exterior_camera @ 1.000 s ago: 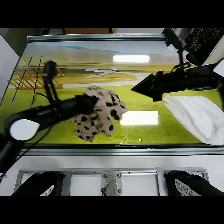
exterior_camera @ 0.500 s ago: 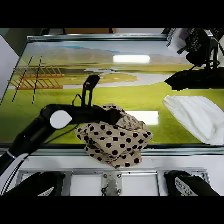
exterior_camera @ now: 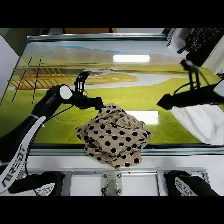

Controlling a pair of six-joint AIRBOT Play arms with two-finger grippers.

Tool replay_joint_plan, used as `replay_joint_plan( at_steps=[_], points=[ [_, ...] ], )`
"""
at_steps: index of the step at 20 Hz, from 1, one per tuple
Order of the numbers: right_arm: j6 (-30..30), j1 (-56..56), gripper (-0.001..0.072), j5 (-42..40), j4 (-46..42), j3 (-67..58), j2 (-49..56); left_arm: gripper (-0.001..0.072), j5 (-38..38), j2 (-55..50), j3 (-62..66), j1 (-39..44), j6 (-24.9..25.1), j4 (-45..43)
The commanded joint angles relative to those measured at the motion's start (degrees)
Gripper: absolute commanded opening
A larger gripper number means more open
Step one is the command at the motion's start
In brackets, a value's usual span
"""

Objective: Fold the clothes and pants, and hang the long-sleeved shirts on hangers.

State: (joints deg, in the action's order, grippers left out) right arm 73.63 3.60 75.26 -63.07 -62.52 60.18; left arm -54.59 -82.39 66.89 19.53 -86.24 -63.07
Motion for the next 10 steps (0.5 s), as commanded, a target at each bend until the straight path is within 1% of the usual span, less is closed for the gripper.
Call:
replay_joint_plan(
  at_steps=[1, 4, 5, 6, 9, 10],
  points=[
    [5.33, 2.93, 0.0495, -3.21, -1.03, 13.46, -0.04, 0.0709, -2.84, -9.64, 5.84, -1.99, 5.03, 5.25],
    [10.47, 6.78, 0.0499, -5.79, -0.83, 23.23, 0.26, 0.0708, -8.35, -16.28, 12.90, -1.51, 6.38, 7.78],
    [11.63, 7.13, 0.0559, -7.23, -0.72, 25.77, 0.28, 0.0708, -10.12, -18.03, 14.73, -1.55, 6.38, 7.76],
    [12.37, 6.99, 0.0663, -8.96, -0.02, 27.96, 0.42, 0.0708, -11.85, -19.65, 16.46, -1.51, 6.36, 7.89],
    [11.65, 6.25, 0.0669, -12.52, 7.08, 31.89, 2.38, 0.0708, -15.96, -23.45, 20.35, -1.53, 6.38, 10.91],
    [11.65, 5.09, 0.0669, -13.42, 8.02, 32.28, 3.43, 0.0707, -16.39, -24.09, 21.03, -1.53, 6.38, 11.43]
  ],
)
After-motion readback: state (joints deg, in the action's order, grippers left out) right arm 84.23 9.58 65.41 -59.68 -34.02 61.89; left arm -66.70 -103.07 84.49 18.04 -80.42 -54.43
